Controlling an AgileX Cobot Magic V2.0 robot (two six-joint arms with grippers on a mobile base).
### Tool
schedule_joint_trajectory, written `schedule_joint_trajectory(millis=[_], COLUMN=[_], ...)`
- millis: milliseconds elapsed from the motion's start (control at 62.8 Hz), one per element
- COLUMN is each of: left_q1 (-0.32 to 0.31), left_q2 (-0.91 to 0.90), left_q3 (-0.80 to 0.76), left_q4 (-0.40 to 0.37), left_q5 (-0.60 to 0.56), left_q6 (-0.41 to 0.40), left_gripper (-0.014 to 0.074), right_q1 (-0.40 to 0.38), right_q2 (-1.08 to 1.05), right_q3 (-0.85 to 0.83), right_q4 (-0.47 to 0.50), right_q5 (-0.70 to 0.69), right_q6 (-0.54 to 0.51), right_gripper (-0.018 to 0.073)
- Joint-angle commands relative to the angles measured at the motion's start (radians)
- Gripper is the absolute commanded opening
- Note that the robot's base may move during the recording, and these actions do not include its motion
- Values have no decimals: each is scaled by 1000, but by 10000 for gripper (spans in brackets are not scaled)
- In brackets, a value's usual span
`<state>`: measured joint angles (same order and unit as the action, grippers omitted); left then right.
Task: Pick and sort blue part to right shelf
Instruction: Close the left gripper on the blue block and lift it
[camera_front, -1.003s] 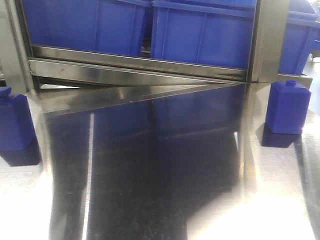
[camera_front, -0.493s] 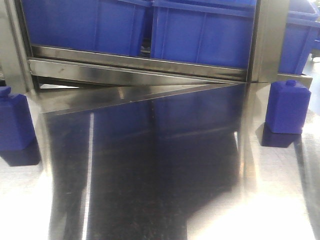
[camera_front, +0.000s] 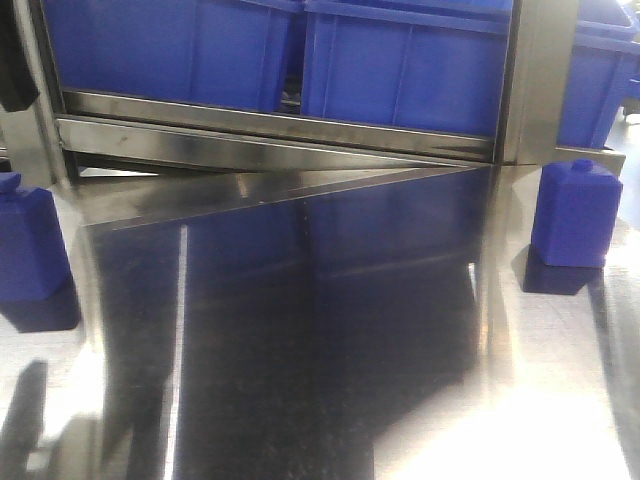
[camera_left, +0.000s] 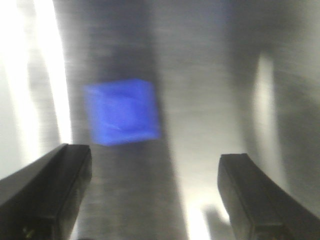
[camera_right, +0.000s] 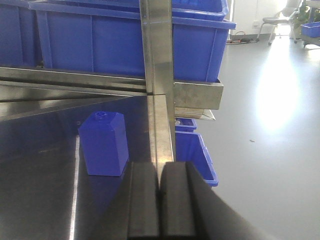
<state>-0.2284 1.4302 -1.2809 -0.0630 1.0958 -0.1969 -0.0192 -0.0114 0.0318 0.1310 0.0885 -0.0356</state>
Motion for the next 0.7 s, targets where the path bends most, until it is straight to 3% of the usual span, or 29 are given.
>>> schedule_joint_trajectory(millis=[0,684], left_q1=[-9,-9], left_q2=[2,243], left_q3=[-69,-73], left_q4=[27,34], left_q5=[-2,13], left_q6=[-41,-41], left_gripper=[578,578], right_q1=[-6,-6], right_q2=[-20,-20], right_q3=[-23,-23], right_q4=[1,1], right_q5=[-88,-88], right_q6=[-2,-2], right_gripper=[59,59])
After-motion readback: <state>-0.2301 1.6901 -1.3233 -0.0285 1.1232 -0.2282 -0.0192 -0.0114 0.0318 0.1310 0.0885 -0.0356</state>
